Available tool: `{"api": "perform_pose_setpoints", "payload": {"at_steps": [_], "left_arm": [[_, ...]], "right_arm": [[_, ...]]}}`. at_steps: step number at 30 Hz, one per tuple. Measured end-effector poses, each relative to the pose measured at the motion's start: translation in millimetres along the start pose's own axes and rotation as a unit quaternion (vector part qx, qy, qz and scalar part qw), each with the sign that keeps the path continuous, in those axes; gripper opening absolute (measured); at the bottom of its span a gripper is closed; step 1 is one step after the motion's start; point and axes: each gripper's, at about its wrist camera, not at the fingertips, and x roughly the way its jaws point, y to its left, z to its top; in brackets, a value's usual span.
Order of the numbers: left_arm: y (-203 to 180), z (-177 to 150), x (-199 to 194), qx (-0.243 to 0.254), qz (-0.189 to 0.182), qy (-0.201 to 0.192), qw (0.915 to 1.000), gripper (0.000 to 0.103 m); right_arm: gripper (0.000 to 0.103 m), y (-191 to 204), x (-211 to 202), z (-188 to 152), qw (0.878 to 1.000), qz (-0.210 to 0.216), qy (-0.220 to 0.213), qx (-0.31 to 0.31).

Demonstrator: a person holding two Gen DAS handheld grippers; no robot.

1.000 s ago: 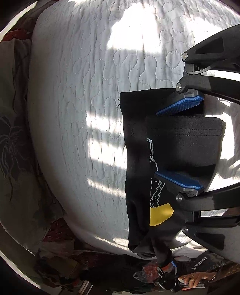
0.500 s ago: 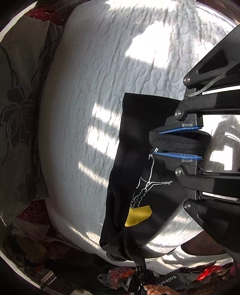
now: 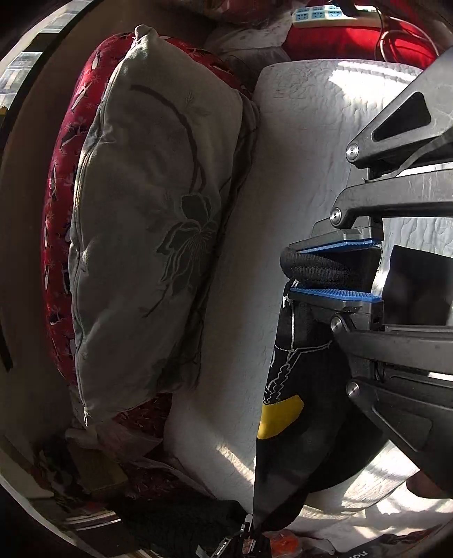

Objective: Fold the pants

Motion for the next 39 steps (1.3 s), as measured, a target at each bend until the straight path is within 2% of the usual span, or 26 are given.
{"api": "perform_pose_setpoints", "payload": {"at_steps": [2, 4, 6, 8, 9, 12, 14, 16, 18, 20, 23, 25, 26, 27, 29, 30, 32, 33, 35, 36, 37, 39], "left_arm": [[-22, 5, -14, 0.041, -0.020, -0.041, 0.9981, 0.005], [-23, -3, -20, 0.088, -0.043, -0.060, 0.9934, 0.005], [-12, -12, -8, 0.136, -0.041, -0.063, 0.9878, 0.005], [7, -19, 18, 0.163, -0.030, -0.045, 0.9851, 0.005], [21, -21, 32, 0.160, -0.015, -0.036, 0.9863, 0.005], [72, -24, 60, 0.136, -0.005, -0.002, 0.9907, 0.005], [99, -26, 67, 0.119, -0.008, 0.011, 0.9929, 0.005], [115, -35, 62, 0.119, -0.025, 0.015, 0.9924, 0.005], [118, -45, 57, 0.144, -0.028, 0.017, 0.9890, 0.005], [119, -55, 57, 0.159, -0.008, 0.026, 0.9869, 0.005], [123, -68, 53, 0.160, -0.021, 0.043, 0.9859, 0.005], [129, -74, 42, 0.157, -0.030, 0.033, 0.9867, 0.008], [131, -76, 38, 0.153, -0.028, 0.028, 0.9874, 0.009], [134, -77, 34, 0.150, -0.031, 0.028, 0.9878, 0.009], [137, -79, 29, 0.136, -0.038, 0.025, 0.9897, 0.009], [139, -81, 25, 0.128, -0.043, 0.022, 0.9906, 0.009], [142, -84, 22, 0.116, -0.056, 0.016, 0.9915, 0.010], [144, -85, 22, 0.108, -0.058, 0.016, 0.9923, 0.012], [148, -89, 24, 0.088, -0.066, 0.015, 0.9938, 0.028], [150, -90, 26, 0.076, -0.072, 0.016, 0.9944, 0.032], [151, -90, 27, 0.061, -0.080, 0.016, 0.9948, 0.035], [152, -89, 30, 0.024, -0.108, 0.020, 0.9937, 0.035]], "right_arm": [[0.018, 1, -14, 17, 0.999, -0.017, -0.039, -0.013], [0.018, -1, -20, 17, 0.998, -0.018, -0.057, -0.015], [0.018, 1, -16, -5, 0.998, -0.015, -0.059, -0.019], [0.018, 3, -4, -37, 0.999, 0.001, -0.042, -0.015], [0.018, 7, 6, -58, 0.999, 0.007, -0.030, -0.013], [0.018, 18, 27, -114, 1.000, 0.022, 0.012, -0.010], [0.016, 18, 30, -138, 0.999, 0.033, 0.026, 0.003], [0.016, 13, 22, -152, 0.998, 0.046, 0.024, 0.024], [0.016, 9, 11, -161, 0.998, 0.052, 0.017, 0.031], [0.023, 5, 9, -173, 0.998, 0.048, 0.030, 0.034], [0.028, -1, 15, -190, 0.996, 0.028, 0.068, 0.042], [0.030, -10, 8, -195, 0.993, 0.041, 0.067, 0.084], [0.034, -18, 4, -195, 0.990, 0.051, 0.063, 0.116], [0.042, -26, 2, -193, 0.985, 0.061, 0.064, 0.150], [0.045, -45, -4, -191, 0.969, 0.081, 0.060, 0.224], [0.051, -53, -5, -192, 0.957, 0.101, 0.060, 0.264], [0.060, -65, -2, -197, 0.925, 0.147, 0.062, 0.346], [0.069, -69, 1, -201, 0.908, 0.165, 0.067, 0.379], [0.070, -66, 14, -209, 0.881, 0.184, 0.097, 0.425], [0.070, -62, 21, -213, 0.869, 0.195, 0.113, 0.440], [0.070, -56, 27, -216, 0.858, 0.210, 0.123, 0.453], [0.070, -44, 35, -220, 0.839, 0.229, 0.126, 0.477]]}}
